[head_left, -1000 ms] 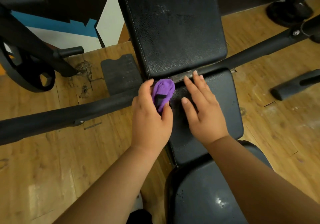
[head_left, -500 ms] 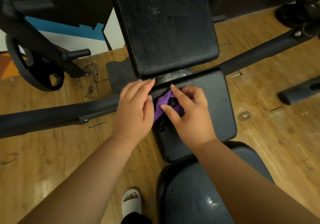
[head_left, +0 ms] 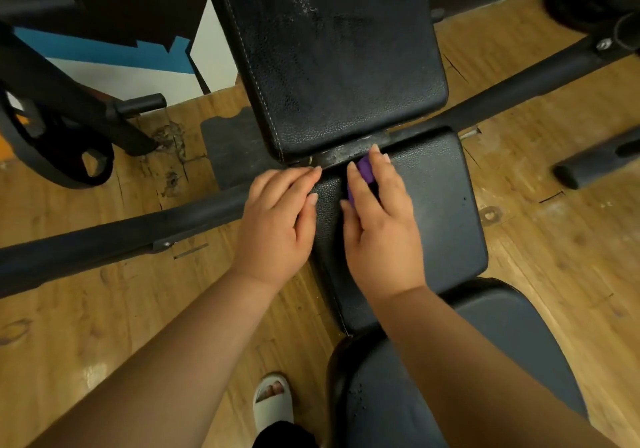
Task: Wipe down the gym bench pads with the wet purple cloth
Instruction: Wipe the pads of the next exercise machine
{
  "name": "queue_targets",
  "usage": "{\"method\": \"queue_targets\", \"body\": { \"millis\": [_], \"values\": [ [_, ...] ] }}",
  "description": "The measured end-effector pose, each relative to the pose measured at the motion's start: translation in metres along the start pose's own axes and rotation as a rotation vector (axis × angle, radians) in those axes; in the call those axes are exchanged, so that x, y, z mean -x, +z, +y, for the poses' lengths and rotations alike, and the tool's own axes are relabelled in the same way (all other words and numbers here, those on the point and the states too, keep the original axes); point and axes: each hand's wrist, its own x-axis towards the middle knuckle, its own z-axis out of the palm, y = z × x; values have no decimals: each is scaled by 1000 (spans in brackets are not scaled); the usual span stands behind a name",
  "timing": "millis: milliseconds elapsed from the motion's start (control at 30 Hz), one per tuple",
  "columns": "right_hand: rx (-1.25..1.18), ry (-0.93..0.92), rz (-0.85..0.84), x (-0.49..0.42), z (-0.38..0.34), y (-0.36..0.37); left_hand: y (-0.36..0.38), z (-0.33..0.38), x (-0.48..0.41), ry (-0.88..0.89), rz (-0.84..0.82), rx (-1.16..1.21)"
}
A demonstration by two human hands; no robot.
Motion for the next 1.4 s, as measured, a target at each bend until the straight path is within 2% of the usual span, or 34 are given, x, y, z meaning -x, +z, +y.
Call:
{"method": "queue_targets", "body": {
  "millis": [100,200,267,400,500,567,700,733,800,867,900,1000,1033,1167,1267,1333,1400],
  "values": [
    [10,-29,58,-2,0,7,2,-3,-1,21,16,66],
    [32,-268,-29,13,-5,10,2,-6,-1,23,9,122],
    [120,-351,-37,7,9,6,0,-9,0,24,-9,151],
    [136,-152,60,2,2,12,-3,-15,0,46,-48,191],
    [109,-311,-30,15,-3,11,-4,-18,0,64,-64,205],
    [203,-417,-73,5,16,0,-4,-19,0,71,-66,216],
    [201,-164,33,-4,7,3,-5,-19,0,66,-47,231],
    [172,-180,27,2,-2,8,-5,-19,0,67,-46,228],
    [145,-321,-41,15,-7,10,-5,-20,-1,71,-56,228],
    [196,-430,-82,9,7,1,-6,-19,-1,74,-62,230],
    [228,-400,-64,2,15,-1,-6,-19,-1,74,-62,234],
    [190,-81,67,-11,12,3,-7,-20,-1,69,-66,240],
    [165,-79,78,-7,2,8,-6,-20,0,69,-68,236],
    [127,-292,-47,11,-10,10,-7,-21,-1,70,-90,232],
    [205,-147,30,0,3,6,-9,-20,-2,91,-89,204],
    [170,-43,61,-1,-5,11,-13,-20,-3,142,-101,123],
    [118,-40,72,4,-16,21,-18,-22,-6,234,-104,12]
  ]
}}
